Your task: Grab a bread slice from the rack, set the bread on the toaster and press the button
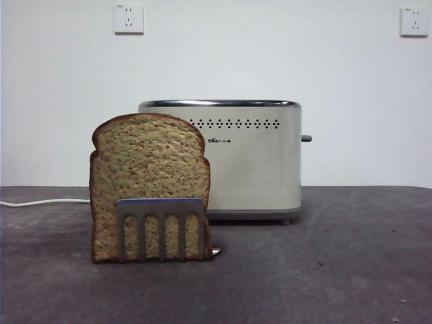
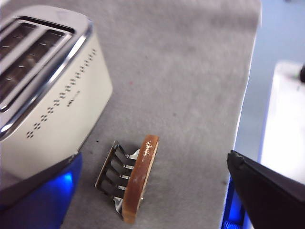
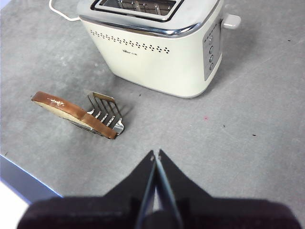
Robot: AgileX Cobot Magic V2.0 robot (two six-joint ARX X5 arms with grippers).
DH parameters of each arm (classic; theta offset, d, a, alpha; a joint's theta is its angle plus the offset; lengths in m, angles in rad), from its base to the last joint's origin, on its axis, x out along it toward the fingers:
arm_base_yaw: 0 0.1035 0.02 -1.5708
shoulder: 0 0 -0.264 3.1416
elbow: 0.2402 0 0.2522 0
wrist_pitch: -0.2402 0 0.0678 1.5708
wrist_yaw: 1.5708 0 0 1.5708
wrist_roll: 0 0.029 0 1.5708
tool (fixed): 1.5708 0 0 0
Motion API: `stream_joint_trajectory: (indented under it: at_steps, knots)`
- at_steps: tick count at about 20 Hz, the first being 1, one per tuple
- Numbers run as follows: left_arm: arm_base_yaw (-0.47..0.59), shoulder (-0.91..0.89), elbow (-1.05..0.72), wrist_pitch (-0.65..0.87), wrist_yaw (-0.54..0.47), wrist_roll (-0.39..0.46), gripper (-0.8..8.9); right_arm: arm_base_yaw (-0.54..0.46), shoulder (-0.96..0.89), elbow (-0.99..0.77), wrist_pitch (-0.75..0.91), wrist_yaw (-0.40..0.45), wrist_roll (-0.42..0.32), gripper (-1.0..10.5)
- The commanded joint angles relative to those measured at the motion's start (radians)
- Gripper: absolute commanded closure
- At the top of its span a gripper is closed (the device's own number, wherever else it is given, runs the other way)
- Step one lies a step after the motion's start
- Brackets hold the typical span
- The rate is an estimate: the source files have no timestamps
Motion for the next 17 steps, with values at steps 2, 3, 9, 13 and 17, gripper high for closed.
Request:
stream_joint_trajectory:
  at_steps: [2, 3, 9, 13, 17]
  knots:
    - [-0.103, 0.127, 0.020, -0.001, -0.113, 0.117, 2.19, 0.003, 0.000, 0.000, -0.001, -0.003, -0.008, 9.6]
    - [-0.126, 0.164, 0.020, -0.002, -0.145, 0.137, 2.19, 0.003, 0.000, 0.000, -0.001, -0.003, -0.008, 9.6]
    - [-0.182, 0.349, 0.020, 0.003, -0.250, 0.196, 2.19, 0.003, 0.000, 0.000, -0.001, -0.003, -0.009, 9.6]
    - [-0.186, 0.426, 0.020, 0.002, -0.290, 0.229, 2.21, 0.003, 0.000, 0.000, -0.001, -0.003, -0.008, 9.6]
    - [-0.186, 0.436, 0.020, 0.016, -0.291, 0.229, 5.13, 0.003, 0.000, 0.000, 0.000, -0.003, -0.009, 9.6]
